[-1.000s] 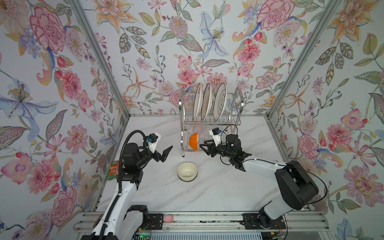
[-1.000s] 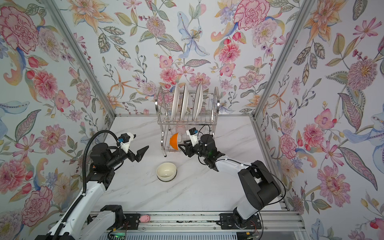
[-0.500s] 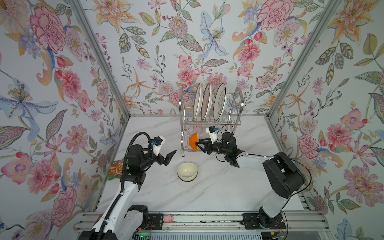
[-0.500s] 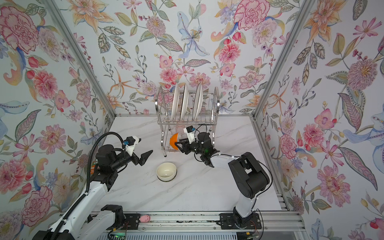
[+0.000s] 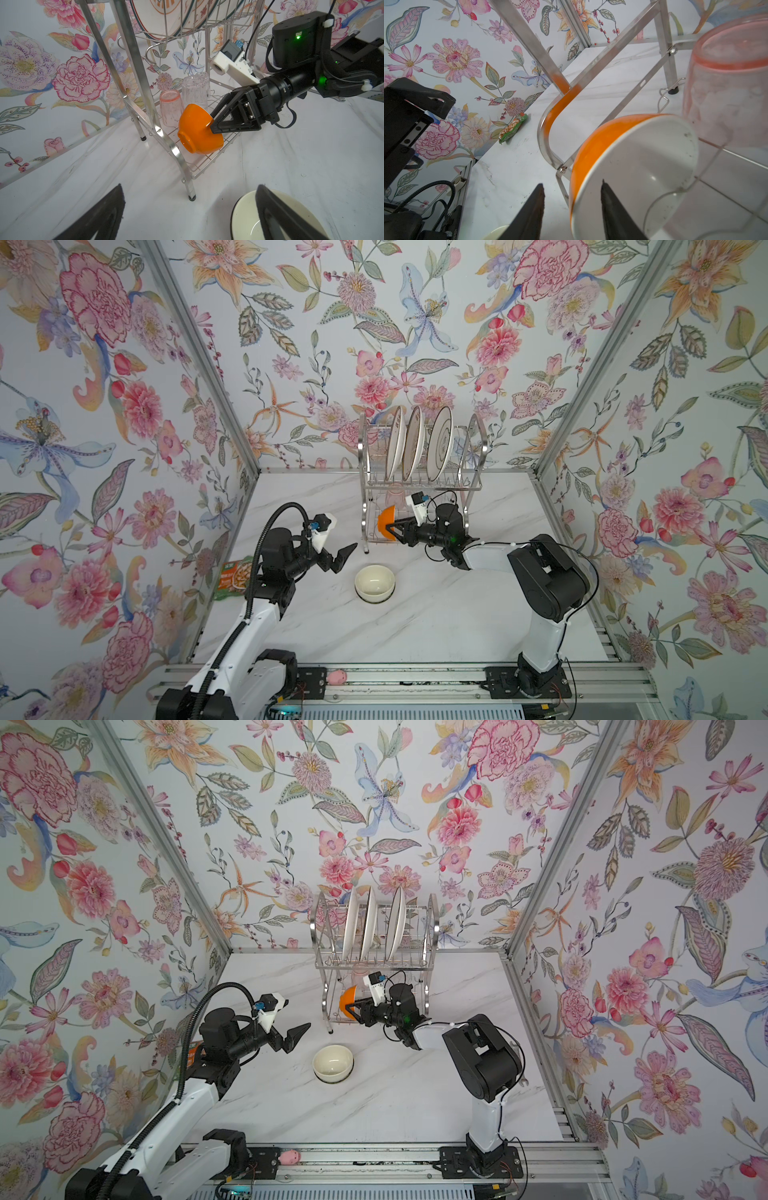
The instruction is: Unload the mixed dishes from the dish rack
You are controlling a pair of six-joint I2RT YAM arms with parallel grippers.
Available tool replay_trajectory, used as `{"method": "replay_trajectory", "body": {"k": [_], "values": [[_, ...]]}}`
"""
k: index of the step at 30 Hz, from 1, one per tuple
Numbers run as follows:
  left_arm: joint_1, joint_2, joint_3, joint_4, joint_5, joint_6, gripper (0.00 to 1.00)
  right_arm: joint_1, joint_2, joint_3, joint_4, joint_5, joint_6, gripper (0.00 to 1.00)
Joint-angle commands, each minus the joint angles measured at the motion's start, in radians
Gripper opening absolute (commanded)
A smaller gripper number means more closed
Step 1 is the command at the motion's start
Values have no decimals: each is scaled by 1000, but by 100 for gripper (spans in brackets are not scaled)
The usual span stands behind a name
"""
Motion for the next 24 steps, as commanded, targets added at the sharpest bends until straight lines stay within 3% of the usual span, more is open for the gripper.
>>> {"method": "replay_trajectory", "body": {"k": [1,24], "values": [[-13,14,18,22,-27,-6,99,6,32,33,42,-24,46,44],[-33,27,39,-3,-91,-5,99,-15,113,67,150,-99,208,24]]}}
